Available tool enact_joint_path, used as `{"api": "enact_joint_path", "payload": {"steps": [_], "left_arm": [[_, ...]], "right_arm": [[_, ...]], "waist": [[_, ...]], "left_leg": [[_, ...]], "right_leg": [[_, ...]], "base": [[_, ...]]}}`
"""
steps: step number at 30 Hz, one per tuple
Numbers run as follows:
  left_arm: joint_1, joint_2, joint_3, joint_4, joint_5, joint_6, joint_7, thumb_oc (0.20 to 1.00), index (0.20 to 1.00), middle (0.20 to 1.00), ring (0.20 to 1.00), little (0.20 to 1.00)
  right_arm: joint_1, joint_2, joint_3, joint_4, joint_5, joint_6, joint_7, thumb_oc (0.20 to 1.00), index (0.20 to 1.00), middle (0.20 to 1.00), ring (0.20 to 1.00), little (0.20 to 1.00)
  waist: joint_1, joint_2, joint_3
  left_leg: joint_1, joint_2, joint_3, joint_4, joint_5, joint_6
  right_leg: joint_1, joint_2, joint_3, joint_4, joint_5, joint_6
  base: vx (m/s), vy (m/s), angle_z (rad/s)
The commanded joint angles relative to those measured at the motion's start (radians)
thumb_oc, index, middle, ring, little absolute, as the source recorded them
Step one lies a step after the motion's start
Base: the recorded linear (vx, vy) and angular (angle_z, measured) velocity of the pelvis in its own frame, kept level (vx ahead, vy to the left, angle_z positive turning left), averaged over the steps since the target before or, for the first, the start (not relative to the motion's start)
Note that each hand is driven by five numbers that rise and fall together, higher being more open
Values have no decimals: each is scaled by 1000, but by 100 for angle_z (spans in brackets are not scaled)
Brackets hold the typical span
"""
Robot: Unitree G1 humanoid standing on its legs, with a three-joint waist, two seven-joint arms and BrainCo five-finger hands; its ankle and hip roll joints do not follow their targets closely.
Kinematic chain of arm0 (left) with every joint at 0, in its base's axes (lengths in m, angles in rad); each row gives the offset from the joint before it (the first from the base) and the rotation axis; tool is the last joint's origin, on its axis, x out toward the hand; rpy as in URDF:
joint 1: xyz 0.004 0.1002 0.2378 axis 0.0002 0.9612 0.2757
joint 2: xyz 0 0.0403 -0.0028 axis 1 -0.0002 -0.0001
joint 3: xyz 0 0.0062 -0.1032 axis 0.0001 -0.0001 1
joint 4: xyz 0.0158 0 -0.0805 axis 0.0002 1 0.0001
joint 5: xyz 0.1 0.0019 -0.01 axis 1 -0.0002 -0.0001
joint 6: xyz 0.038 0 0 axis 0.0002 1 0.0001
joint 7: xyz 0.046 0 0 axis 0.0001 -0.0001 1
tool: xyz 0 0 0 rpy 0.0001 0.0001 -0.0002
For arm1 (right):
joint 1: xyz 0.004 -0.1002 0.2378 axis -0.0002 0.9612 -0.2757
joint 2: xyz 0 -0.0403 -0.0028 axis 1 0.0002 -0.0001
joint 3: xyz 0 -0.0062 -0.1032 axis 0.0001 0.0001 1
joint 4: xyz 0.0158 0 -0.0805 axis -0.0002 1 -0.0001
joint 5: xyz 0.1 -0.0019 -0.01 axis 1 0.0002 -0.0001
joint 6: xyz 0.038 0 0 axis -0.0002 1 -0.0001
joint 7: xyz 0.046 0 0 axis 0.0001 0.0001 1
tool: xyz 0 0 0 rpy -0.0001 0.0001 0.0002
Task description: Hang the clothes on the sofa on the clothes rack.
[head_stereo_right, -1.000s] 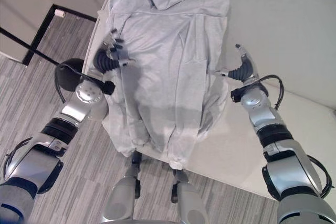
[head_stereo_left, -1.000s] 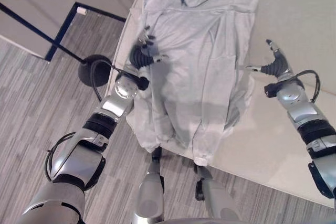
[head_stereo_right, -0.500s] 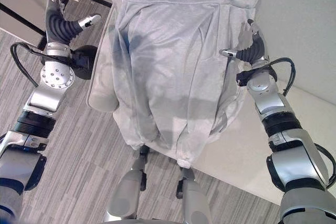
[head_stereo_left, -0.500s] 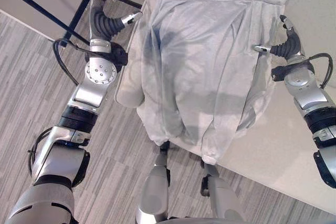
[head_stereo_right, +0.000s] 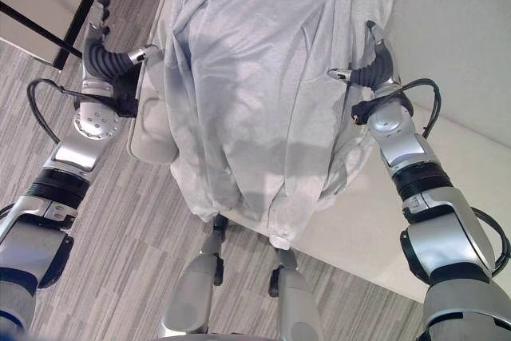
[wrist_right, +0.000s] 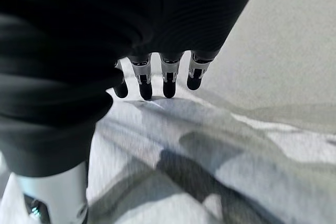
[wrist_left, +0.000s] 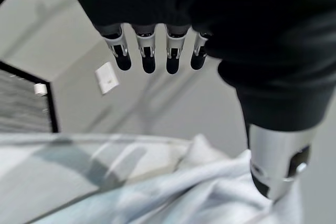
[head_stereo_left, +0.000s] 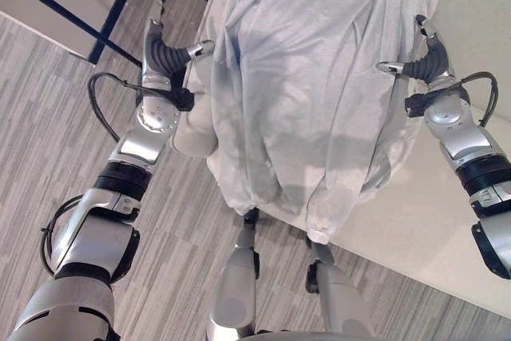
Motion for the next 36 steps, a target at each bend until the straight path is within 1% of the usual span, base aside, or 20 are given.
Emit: {"api": "enact_joint_path", "payload": {"steps": [1,5,7,11,17,18,21,22,23,24,25,30,32,33,34,35,36], "left_arm": [[-119,-13,-45,141,11,-11,-10,1000,1000,1000,1000,1000],[-168,-16,-74,198,23,-4,-1,1000,1000,1000,1000,1000],[-214,-20,-106,267,49,8,14,1000,1000,1000,1000,1000],[-256,-34,-130,345,35,14,6,1000,1000,1000,1000,1000],[-298,-80,-159,363,18,19,1,1000,1000,1000,1000,1000],[-302,-107,-158,355,0,19,0,1000,1000,1000,1000,1000],[-296,-138,-150,340,-29,12,0,1000,1000,1000,1000,1000],[-278,-178,-138,320,-66,4,4,1000,1000,1000,1000,1000],[-269,-197,-133,307,-88,-2,8,1000,1000,1000,1000,1000],[-267,-197,-133,305,-88,-1,8,1000,1000,1000,1000,1000],[-248,-225,-134,286,-89,-8,6,1000,1000,1000,1000,1000],[-224,-271,-141,270,-93,-2,-6,1000,1000,1000,1000,1000],[-215,-302,-143,268,-114,-4,-14,1000,1000,1000,1000,1000],[-216,-321,-152,271,-118,-3,-19,912,912,912,912,912],[-220,-327,-161,277,-112,1,-25,875,875,875,875,875],[-221,-328,-162,278,-112,1,-25,683,683,683,683,683],[-237,-330,-184,298,-101,7,-43,200,200,200,200,200]], "right_arm": [[-104,28,60,24,11,-27,-44,1000,1000,1000,1000,1000],[-126,47,70,32,19,-36,-62,1000,1000,1000,1000,1000],[-129,65,81,30,26,-46,-69,1000,1000,1000,1000,1000],[-132,85,93,21,14,-48,-78,1000,1000,1000,1000,1000],[-138,104,103,19,13,-45,-88,1000,1000,1000,1000,1000],[-137,111,109,17,11,-40,-90,1000,1000,1000,1000,1000],[-134,117,111,14,6,-33,-92,1000,1000,1000,1000,1000],[-127,123,110,15,4,-26,-92,1000,1000,1000,1000,1000],[-125,126,110,16,2,-22,-95,1000,1000,1000,1000,1000],[-124,126,110,15,2,-21,-95,1000,1000,1000,1000,1000],[-121,134,109,20,5,-20,-98,1000,1000,1000,1000,1000],[-112,142,109,16,-9,-10,-99,1000,1000,1000,1000,1000],[-110,147,109,15,-16,-4,-105,1000,1000,1000,1000,1000],[-114,152,110,23,-18,-2,-108,1000,1000,1000,1000,1000],[-117,154,112,29,-16,-2,-108,1000,1000,1000,1000,1000],[-117,153,111,29,-15,-2,-108,1000,1000,1000,1000,1000],[-129,157,122,28,-5,-5,-102,868,868,868,868,868]], "waist": [[0,-21,-37],[-6,-28,-37],[-17,-35,-41],[-36,-48,-46],[-53,-53,-41],[-57,-54,-37],[-57,-54,-33],[-57,-52,-31],[-56,-51,-30],[-56,-50,-30],[-55,-50,-27],[-55,-51,-24],[-58,-51,-21],[-58,-51,-20],[-59,-51,-19],[-59,-51,-19],[-64,-53,-17]], "left_leg": [[-40,-24,31,2,-12,-78],[-65,-25,31,2,-8,-78],[-82,-25,30,2,-6,-77],[-96,-24,34,2,-7,-75],[-101,-27,38,2,-7,-72],[-101,-29,37,2,-8,-70],[-102,-30,37,2,-8,-68],[-99,-31,37,2,-9,-67],[-98,-33,37,2,-10,-67],[-97,-33,37,2,-10,-67],[-95,-33,35,2,-10,-66],[-94,-32,37,2,-10,-67],[-97,-30,37,2,-9,-68],[-100,-29,36,2,-7,-69],[-101,-29,35,2,-7,-70],[-101,-29,35,2,-7,-70],[-104,-26,34,2,-4,-72]], "right_leg": [[-26,-23,30,3,-1,120],[-46,-19,29,3,4,122],[-63,-16,29,3,6,125],[-80,-14,33,3,13,128],[-95,-9,39,3,22,129],[-97,-6,41,3,23,130],[-97,-4,44,3,24,130],[-96,-2,46,3,23,128],[-96,-1,48,3,24,127],[-96,-1,49,3,24,127],[-95,0,50,3,23,126],[-98,2,50,3,25,125],[-104,4,51,3,28,124],[-107,5,51,3,29,125],[-108,6,53,3,30,125],[-108,6,53,3,30,125],[-111,6,55,3,32,125]], "base": [[2,13,-5],[1,1,-1],[0,0,0],[0,0,0],[3,9,-4],[0,0,0],[0,0,0],[-9,-1,-4],[-6,0,-6],[-7,-15,-8],[-6,-19,-6],[-2,-6,-1],[-20,-42,1],[-19,-49,1],[0,0,0],[-18,-42,0],[-22,-42,1]]}}
